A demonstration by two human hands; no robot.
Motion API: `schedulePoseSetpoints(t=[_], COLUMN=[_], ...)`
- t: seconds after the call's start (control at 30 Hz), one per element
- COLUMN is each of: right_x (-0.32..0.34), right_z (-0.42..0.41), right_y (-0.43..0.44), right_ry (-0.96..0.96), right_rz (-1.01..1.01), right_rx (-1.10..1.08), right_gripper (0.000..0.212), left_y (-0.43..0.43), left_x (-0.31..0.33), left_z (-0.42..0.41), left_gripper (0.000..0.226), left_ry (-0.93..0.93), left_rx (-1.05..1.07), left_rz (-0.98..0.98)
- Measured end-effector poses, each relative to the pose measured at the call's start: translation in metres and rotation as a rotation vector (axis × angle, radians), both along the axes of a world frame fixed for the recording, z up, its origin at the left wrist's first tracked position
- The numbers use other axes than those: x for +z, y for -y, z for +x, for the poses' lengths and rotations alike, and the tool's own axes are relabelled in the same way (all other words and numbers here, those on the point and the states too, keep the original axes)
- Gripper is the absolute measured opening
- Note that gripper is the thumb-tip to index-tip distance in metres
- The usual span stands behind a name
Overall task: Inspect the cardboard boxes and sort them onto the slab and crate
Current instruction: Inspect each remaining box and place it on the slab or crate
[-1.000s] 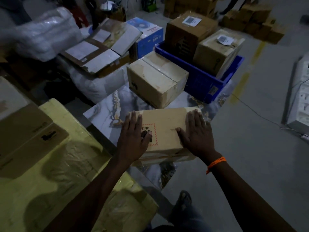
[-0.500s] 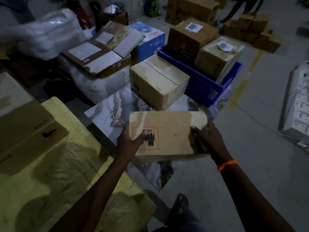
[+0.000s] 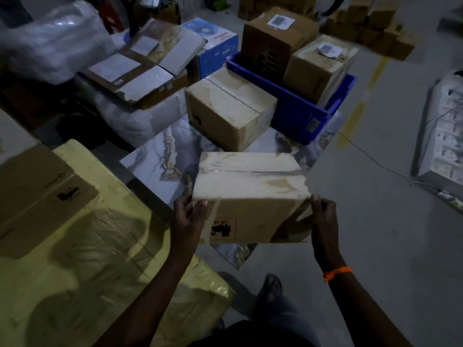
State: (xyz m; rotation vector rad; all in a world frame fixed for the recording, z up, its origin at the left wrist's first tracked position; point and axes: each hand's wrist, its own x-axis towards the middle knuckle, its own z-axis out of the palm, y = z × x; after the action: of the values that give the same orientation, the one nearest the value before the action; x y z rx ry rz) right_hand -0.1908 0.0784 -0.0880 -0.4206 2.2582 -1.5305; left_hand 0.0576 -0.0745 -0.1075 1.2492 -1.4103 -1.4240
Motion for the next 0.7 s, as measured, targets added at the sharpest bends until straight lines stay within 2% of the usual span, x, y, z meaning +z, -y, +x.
schedulePoseSetpoints(t=[0.1,0.27,0.37,0.43,0.5,0.57,0.63,0.7], right_x=[-0.023,-0.05,-0.054,-0.055,-0.055,-0.051,-0.051,-0.056], right_z=[0.011,0.015,0.015,0.013,0.014,0.017,0.023,0.028], right_y=[-0.023,-0.04,-0.041,-0.034,-0.016,0.013,0.048,0.078], right_ry=[0.009,-0.042,-0.083,-0.222,-0.482,-0.694,-0.761,-0.803], right_rz=[0.043,0.13,0.18,0.232,0.268,0.292,0.347,0.448], right_rx=[0.014,0.064,0.071,0.079,0.162,0.328,0.529,0.712], right_gripper=[0.047,0.044,0.051,0.066,0.077,0.077,0.076,0.072], left_y=[-0.015,-0.029,-0.033,-0.028,-0.016,0.0,0.015,0.027], left_x=[-0.013,-0.036,-0.043,-0.045,-0.042,-0.034,-0.031,-0.037], left_z=[0.01,0.023,0.025,0.02,0.006,-0.017,-0.042,-0.064], left_gripper=[0.074,0.048,0.059,0.07,0.075,0.068,0.064,0.064], left_ry=[0.076,0.178,0.224,0.286,0.443,0.592,0.696,0.822], left_rx=[0.013,0.002,-0.023,-0.078,-0.154,-0.245,-0.4,-0.556], left_rz=[0.013,0.024,-0.012,-0.132,-0.38,-0.647,-0.762,-0.786])
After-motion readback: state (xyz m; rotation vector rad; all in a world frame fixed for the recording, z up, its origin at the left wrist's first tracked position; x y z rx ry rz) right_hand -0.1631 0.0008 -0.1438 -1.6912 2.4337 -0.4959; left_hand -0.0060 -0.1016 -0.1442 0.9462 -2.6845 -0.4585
